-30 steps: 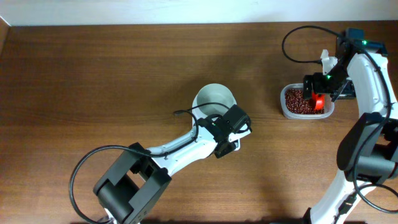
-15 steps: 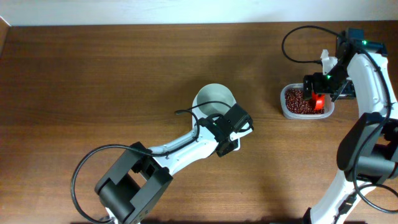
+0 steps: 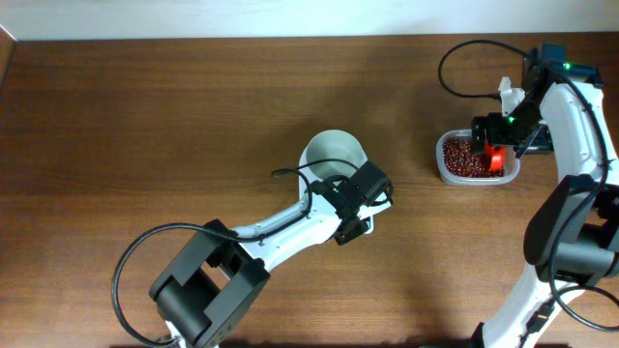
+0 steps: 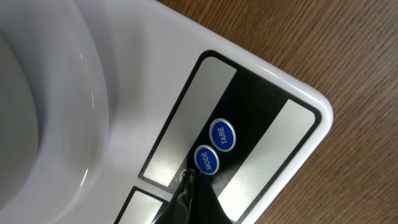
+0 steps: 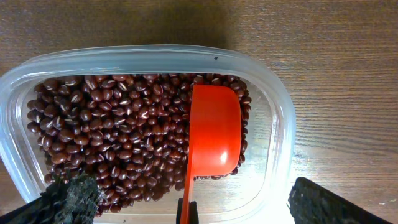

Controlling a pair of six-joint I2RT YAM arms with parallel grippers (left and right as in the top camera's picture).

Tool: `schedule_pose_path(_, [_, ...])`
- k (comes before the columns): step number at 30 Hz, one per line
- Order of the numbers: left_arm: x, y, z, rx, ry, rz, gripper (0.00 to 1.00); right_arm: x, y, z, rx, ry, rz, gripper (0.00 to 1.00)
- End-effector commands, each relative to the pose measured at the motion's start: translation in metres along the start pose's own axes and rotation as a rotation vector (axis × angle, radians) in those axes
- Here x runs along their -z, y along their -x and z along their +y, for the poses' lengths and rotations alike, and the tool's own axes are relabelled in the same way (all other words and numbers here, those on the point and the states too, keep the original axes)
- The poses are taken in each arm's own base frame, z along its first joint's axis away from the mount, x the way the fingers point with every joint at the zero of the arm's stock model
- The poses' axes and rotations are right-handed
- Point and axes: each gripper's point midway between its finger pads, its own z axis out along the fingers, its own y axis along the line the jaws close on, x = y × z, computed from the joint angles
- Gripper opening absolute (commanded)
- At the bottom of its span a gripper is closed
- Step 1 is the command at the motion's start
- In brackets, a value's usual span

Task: Scoop item into bowl and weigh 50g on scale

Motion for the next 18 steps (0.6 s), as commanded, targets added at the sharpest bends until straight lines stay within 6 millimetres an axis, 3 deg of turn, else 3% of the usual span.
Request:
schedule_pose_path(1, [-0.018, -0.010, -0.003, 0.010, -0.019, 0.046, 0.00, -0.005, -0.003, -0.002, -0.006, -0.006, 0.016, 0.99])
schedule_pose_path(4, [0.012, 0.004, 0.005, 0.074, -0.002, -0.013, 0.00, -0.005, -0.003, -0.002, -0.006, -0.006, 0.016, 0.99])
schedule_pose_path(8, [0.086, 0.020, 0.022, 0.146, 0.014, -0.170, 0.00, -0.005, -0.003, -0.002, -0.006, -0.006, 0.016, 0.99])
schedule_pose_path(13, [0.168, 0.026, 0.019, 0.217, -0.091, -0.378, 0.00, -0.005, -0.003, -0.002, -0.006, -0.006, 0.016, 0.99])
schedule_pose_path(15, [0.193, 0.022, 0.031, 0.284, -0.071, -0.436, 0.00, -0.005, -0.003, -0.002, -0.006, -0.006, 0.016, 0.99])
schedule_pose_path(18, [0.223, 0.003, 0.078, 0.448, 0.049, -0.507, 0.00, -0.005, -0.003, -0.002, -0.006, -0.006, 0.016, 0.99])
